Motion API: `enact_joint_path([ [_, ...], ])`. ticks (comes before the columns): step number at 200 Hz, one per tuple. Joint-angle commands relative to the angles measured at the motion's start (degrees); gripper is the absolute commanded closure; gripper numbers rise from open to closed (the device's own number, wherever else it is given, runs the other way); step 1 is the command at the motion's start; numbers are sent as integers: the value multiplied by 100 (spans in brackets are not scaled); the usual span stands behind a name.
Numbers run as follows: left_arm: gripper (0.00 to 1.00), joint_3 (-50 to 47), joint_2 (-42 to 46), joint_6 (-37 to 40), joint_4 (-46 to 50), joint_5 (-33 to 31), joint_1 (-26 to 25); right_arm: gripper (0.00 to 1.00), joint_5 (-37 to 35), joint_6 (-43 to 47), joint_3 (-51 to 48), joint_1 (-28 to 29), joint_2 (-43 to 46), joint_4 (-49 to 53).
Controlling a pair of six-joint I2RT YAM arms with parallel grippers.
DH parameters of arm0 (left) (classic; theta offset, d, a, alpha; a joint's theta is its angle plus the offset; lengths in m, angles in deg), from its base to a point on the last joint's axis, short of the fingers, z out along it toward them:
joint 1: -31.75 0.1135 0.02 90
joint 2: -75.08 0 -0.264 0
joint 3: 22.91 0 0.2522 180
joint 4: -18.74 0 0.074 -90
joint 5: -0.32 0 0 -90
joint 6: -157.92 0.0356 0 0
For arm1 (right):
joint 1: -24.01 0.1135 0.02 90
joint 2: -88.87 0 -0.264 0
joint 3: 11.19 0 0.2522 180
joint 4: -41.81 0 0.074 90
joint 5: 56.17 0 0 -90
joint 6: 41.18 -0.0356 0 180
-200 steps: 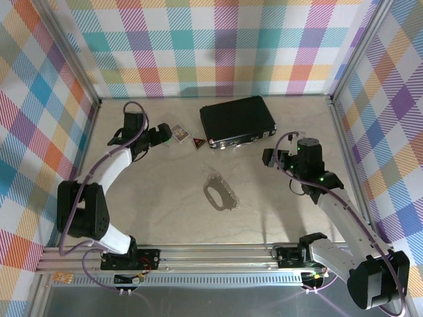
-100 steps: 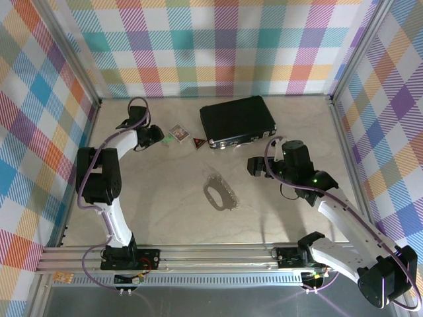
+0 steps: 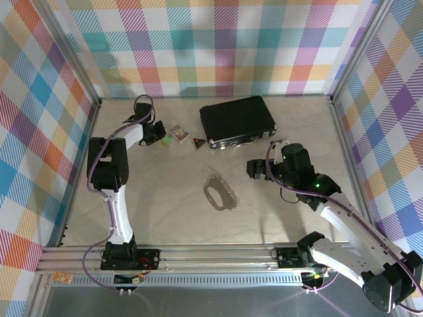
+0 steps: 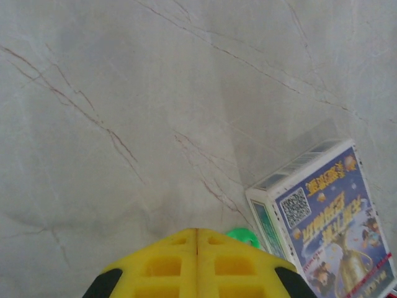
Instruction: Put the keys on the keyring
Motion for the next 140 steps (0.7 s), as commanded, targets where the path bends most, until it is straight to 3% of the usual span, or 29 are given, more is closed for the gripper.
enact_joint_path([
  [1, 96, 212, -159, 35, 115, 153, 35, 1, -159, -82, 219, 52, 92, 72],
  [55, 93, 114, -281, 27, 27, 251, -22, 1, -328, -101, 143, 110, 323, 142],
  [140, 91, -943, 276, 182, -262, 131, -270, 1, -650, 40, 144, 109, 838, 387],
])
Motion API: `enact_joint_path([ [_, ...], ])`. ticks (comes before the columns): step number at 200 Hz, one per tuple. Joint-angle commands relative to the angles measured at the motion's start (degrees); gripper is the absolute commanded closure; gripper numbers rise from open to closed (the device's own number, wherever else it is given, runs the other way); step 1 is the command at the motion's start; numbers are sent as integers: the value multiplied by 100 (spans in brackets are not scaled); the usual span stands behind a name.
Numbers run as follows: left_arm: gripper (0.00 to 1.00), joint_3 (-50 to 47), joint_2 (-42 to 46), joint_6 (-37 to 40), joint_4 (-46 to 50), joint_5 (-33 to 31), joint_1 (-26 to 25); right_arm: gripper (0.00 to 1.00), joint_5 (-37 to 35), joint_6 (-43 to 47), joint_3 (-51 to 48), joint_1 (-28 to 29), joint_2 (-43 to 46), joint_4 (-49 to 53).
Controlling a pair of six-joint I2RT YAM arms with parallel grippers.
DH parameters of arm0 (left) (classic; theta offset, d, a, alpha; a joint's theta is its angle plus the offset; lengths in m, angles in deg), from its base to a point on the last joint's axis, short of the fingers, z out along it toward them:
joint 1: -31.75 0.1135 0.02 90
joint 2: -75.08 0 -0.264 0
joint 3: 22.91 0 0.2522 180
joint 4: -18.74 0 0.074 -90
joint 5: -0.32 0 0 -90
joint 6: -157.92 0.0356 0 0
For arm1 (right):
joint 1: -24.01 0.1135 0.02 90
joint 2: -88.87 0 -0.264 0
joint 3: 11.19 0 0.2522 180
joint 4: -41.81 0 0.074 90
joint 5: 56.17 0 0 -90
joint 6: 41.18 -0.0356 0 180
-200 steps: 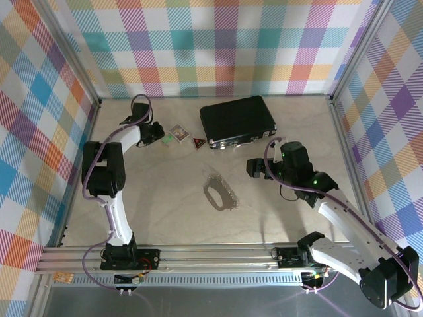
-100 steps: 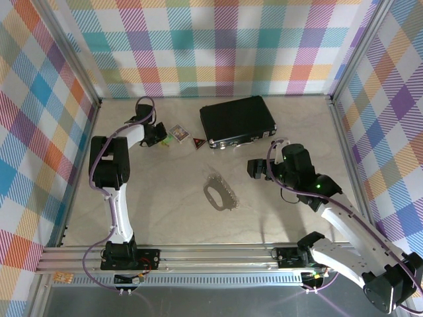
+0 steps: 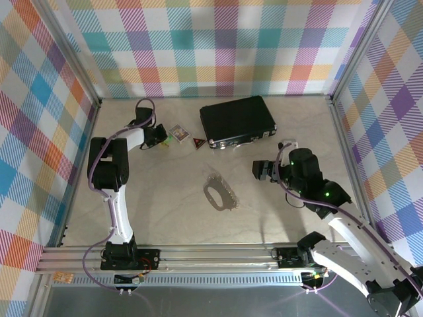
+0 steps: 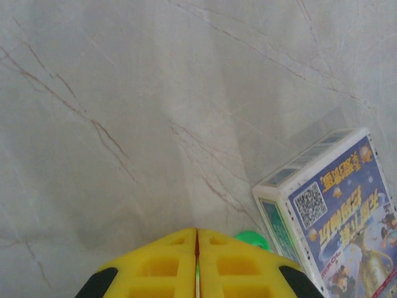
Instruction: Put the keys on the keyring
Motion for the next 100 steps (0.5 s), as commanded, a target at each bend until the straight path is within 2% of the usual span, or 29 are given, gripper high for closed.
enact_joint_path([
  [1, 91, -412, 226, 126, 432, -8, -195, 1, -171, 35, 140, 31, 155, 99],
  [41, 91, -627, 502, 361, 901, -600, -512, 1, -217, 74, 101, 31, 255, 116],
  [93, 91, -1518, 1081, 121, 686, -617, -814, 1, -265, 53, 90, 31, 499, 147],
  [100, 91, -1668, 1185, 74, 438, -602, -875, 1, -258, 50, 95, 31, 521, 148],
])
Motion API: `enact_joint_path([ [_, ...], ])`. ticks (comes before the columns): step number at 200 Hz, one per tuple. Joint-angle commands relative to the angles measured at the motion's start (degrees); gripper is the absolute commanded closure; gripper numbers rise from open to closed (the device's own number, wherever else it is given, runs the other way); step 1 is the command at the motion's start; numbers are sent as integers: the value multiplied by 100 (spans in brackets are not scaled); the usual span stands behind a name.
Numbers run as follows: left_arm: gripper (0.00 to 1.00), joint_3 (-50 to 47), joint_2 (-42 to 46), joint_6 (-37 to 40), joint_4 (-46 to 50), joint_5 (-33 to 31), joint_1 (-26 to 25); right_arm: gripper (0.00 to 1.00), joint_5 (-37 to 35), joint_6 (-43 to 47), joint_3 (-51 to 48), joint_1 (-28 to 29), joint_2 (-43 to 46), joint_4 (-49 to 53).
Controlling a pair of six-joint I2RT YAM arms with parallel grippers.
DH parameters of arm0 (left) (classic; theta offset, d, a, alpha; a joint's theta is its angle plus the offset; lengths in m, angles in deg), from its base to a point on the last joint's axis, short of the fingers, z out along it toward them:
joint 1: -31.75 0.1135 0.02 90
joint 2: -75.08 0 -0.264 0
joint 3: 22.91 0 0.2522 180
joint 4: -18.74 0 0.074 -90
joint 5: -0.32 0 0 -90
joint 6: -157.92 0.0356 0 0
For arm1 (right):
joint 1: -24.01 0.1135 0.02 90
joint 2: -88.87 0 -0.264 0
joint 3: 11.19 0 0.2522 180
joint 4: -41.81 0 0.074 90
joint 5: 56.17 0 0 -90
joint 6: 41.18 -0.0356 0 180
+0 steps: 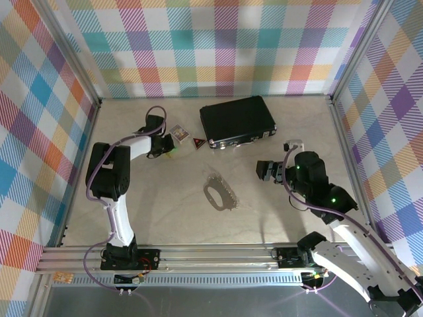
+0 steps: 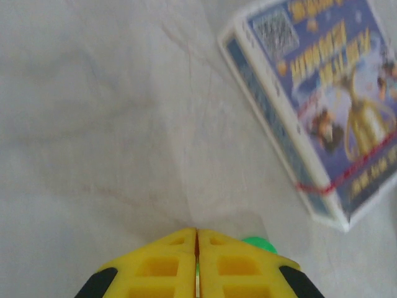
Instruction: Put the keys on the keyring
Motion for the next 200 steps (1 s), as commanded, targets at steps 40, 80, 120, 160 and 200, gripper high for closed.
enact_joint_path([
  [40, 91, -1389, 968, -326, 85, -4, -605, 1, 18, 8, 79, 31, 177, 78],
  [80, 90, -2302, 1764, -561, -63, -31, -936, 1, 255, -150, 28, 31, 160, 197],
  [120, 88, -3073, 2575, -821, -226, 40, -1236, 1, 452, -380, -48, 33, 194, 396],
  [160, 81, -3244, 3370, -694, 20, 12, -1272, 1, 606, -470, 69, 46, 34, 785],
  [200, 67, -3173, 4268, -393, 294, 213, -1281, 1, 920, -652, 41, 170, -70, 979],
])
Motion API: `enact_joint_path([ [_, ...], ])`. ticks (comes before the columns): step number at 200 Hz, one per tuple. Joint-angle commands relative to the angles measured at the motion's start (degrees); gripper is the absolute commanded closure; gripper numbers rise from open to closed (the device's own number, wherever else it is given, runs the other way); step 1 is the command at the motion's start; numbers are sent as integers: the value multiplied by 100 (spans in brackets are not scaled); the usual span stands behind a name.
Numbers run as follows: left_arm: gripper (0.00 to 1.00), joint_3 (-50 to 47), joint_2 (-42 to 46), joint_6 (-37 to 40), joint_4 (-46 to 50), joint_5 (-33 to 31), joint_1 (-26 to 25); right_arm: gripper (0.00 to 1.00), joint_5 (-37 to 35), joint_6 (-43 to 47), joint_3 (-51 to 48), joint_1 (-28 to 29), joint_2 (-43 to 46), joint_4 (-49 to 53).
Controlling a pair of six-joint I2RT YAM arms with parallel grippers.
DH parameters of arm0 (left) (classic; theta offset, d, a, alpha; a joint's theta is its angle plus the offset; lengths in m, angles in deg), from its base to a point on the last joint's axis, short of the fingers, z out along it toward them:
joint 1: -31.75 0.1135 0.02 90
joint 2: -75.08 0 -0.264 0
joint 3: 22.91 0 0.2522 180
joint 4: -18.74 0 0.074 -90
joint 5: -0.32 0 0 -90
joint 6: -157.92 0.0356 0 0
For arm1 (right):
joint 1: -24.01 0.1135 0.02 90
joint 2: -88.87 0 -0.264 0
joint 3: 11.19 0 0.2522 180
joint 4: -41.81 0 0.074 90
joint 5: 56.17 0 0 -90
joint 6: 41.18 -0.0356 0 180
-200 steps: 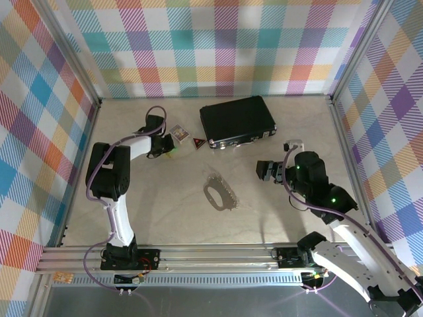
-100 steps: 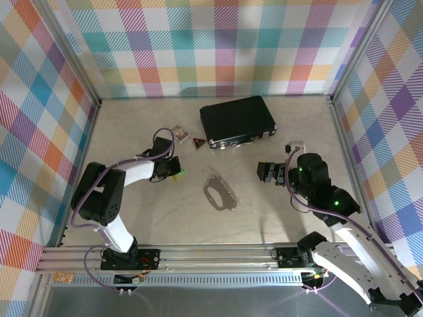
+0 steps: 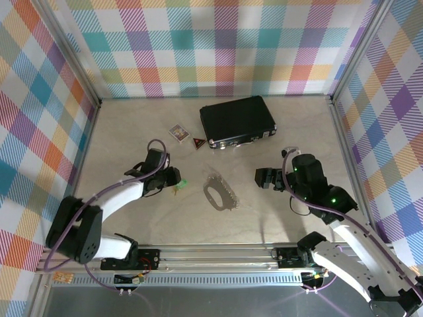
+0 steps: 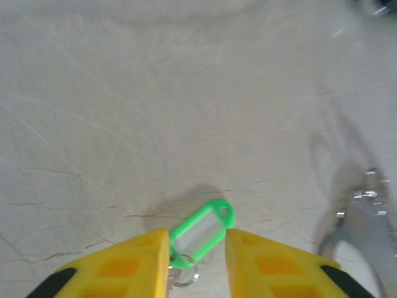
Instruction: Put the keys on the keyring
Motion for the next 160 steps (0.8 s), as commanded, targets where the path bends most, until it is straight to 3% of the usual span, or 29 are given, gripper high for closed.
enact_joint_path([
  [1, 67, 67, 456, 189, 287, 224, -39, 1, 391, -206, 42, 107, -11, 200],
  [55, 59, 214, 604, 252, 270, 1188, -421, 1, 877, -530, -142, 470, -454, -36],
  [105, 57, 367, 11, 143, -353, 2140, -692, 1, 1051, -700, -368, 565, -421, -225],
  [160, 58, 290, -528, 17, -1028, 2427, -738, 1, 1410, -255, -690, 565, -667, -735],
])
